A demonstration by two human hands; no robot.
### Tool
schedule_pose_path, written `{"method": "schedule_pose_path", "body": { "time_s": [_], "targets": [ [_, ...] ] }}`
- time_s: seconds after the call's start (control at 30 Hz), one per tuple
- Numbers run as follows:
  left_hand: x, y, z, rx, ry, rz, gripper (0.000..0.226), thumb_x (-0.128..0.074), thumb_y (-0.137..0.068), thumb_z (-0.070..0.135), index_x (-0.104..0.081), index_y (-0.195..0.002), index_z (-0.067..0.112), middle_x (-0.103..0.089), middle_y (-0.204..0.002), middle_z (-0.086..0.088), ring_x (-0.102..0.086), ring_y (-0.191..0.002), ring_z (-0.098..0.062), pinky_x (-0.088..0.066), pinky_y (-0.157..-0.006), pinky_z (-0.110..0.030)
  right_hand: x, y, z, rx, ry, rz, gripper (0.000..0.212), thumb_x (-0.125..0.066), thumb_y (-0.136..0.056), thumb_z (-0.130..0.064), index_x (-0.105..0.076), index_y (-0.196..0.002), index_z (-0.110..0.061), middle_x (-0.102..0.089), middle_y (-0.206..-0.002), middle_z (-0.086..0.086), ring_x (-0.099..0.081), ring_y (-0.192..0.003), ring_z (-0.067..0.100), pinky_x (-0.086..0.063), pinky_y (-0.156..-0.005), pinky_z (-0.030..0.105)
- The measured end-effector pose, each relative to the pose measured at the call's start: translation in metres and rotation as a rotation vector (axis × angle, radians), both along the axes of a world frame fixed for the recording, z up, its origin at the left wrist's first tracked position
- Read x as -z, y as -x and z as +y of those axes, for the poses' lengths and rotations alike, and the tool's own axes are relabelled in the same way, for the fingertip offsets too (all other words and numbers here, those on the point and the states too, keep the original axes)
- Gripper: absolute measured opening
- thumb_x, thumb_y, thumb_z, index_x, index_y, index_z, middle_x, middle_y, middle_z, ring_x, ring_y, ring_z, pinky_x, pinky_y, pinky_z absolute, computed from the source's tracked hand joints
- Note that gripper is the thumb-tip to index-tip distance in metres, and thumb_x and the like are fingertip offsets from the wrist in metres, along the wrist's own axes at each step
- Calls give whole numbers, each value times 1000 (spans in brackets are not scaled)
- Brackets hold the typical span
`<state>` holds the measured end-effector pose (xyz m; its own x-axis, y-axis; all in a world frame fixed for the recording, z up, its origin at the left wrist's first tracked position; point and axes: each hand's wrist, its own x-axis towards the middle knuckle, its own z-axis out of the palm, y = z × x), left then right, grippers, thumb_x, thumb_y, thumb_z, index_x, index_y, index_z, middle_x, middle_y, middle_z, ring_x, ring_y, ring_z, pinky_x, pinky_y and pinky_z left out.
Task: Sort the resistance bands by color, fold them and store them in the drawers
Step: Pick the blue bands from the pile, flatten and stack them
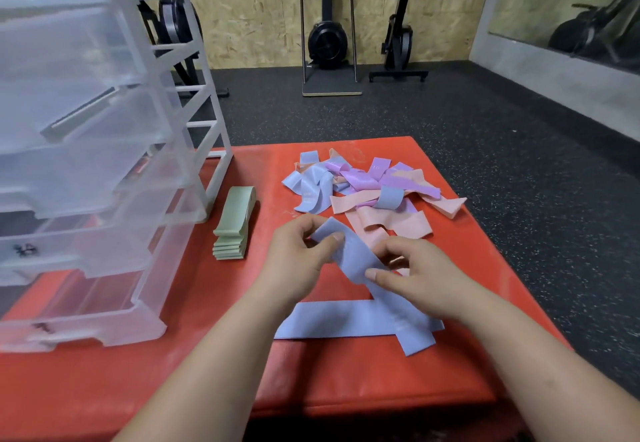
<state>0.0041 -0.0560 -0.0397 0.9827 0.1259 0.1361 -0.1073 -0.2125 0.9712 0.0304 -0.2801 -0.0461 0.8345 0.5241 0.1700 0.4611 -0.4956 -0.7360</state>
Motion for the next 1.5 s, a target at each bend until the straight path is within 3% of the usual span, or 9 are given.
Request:
{"method": "schedule_pose_path", "body": {
  "time_s": [0.13,0.2,0.4,0.53,0.7,0.93,1.07,1.27,1.5],
  "targets": [
    [-14,18,6,-83,-16,-152,12,-74,-96,11,-76,-94,22,-74,-85,-4,-61,-75,-18,-56,-73,-46,5,17,3,68,250,-141,37,-80,-84,-29,-46,-73,-36,-56,-69,-17,-48,-66,5,-38,-62,20],
    [-19,27,14,-155,16,-178,9,-73,-97,14,-75,-96,22,-72,-86,-6,-60,-74,-17,-54,-70,-42,6,21,-1,109,263,-148,35,-79,-83,-26,-48,-72,-38,-58,-69,-19,-50,-67,7,-39,-60,18],
    [-19,48,49,-322,83,-150,4,-73,-97,18,-76,-100,19,-75,-93,-11,-59,-72,-13,-53,-72,-36,-4,34,-16,118,188,-72,26,-81,-81,-15,-71,-95,-34,-75,-91,-21,-70,-88,-1,-54,-80,22],
    [-8,57,72,-390,93,-67,5,-74,-94,23,-78,-94,20,-77,-90,-9,-62,-72,-14,-54,-73,-38,-10,36,-37,204,151,-52,27,-82,-83,-19,-71,-101,-36,-75,-96,-22,-68,-87,-1,-51,-76,23],
    [6,64,88,-345,79,122,9,-76,-95,17,-80,-87,15,-75,-78,-3,-60,-68,-12,-48,-62,-27,-6,41,-52,319,-99,123,25,-80,-87,-5,-74,-104,-22,-79,-93,-1,-71,-80,15,-61,-69,27],
    [26,71,97,-281,-191,221,14,-82,-84,14,-76,-93,23,-69,-68,5,-60,-59,-11,-47,-63,-29,7,37,-64,489,-119,165,31,-79,-88,-4,-68,-114,-14,-76,-70,4,-65,-59,18,-55,-68,35],
    [30,76,97,-237,-478,201,23,-79,-83,25,-70,-103,32,-73,-75,4,-67,-71,-13,-45,-62,-27,12,37,-64,520,78,90,29,-82,-85,-17,-67,-109,-27,-75,-67,-9,-71,-73,15,-49,-73,32],
    [36,79,89,-206,-631,213,24,-74,-86,25,-67,-106,36,-72,-77,10,-65,-76,-5,-47,-64,-27,17,37,-59,526,269,16,31,-81,-80,-21,-67,-103,-35,-72,-69,-23,-68,-77,3,-48,-70,30],
    [50,76,87,-183,-952,198,31,-71,-88,32,-66,-119,32,-58,-105,3,-63,-100,-25,-53,-80,-39,28,33,-59,482,437,-39,34,-83,-72,-23,-71,-102,-34,-68,-77,-15,-65,-82,11,-54,-79,37]
  ]
}}
